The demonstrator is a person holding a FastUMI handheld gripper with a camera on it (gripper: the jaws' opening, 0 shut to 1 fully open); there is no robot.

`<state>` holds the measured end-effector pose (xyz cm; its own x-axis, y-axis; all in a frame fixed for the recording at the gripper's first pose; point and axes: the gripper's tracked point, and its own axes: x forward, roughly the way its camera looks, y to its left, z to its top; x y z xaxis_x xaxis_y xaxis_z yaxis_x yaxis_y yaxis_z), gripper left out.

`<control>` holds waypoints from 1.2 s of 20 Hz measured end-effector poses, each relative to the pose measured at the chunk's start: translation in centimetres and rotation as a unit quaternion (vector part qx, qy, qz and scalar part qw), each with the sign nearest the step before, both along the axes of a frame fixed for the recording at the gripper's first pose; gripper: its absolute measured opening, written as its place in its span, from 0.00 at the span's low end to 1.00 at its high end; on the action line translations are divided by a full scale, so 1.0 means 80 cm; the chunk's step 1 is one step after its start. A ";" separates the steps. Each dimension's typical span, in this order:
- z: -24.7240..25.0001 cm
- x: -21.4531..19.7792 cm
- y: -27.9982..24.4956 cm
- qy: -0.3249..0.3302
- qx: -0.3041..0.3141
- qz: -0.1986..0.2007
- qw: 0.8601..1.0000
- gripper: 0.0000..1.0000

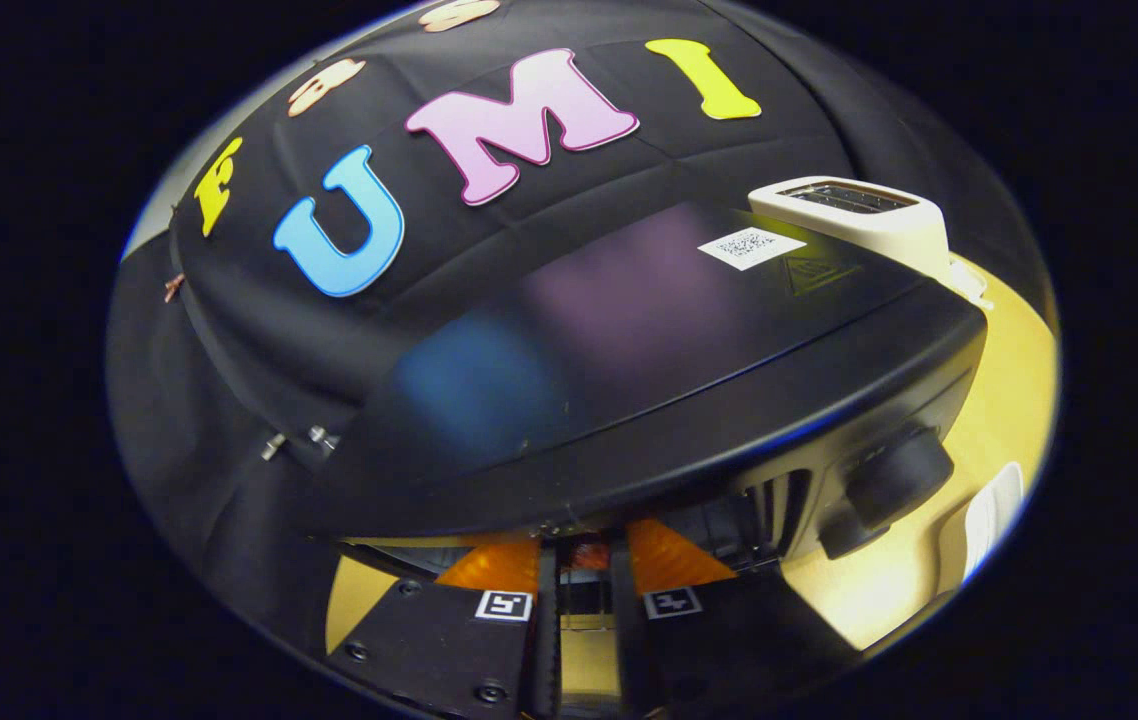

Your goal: Open the toaster oven, put the food inside, and close the toaster oven door.

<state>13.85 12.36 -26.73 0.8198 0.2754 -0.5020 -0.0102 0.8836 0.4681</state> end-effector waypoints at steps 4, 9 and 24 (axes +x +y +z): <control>0.001 -0.012 0.002 0.002 -0.018 0.013 1.000 0.64; 0.010 -0.031 -0.002 -0.007 -0.058 0.018 0.998 0.98; 0.047 -0.131 -0.051 -0.003 -0.123 0.019 0.992 0.98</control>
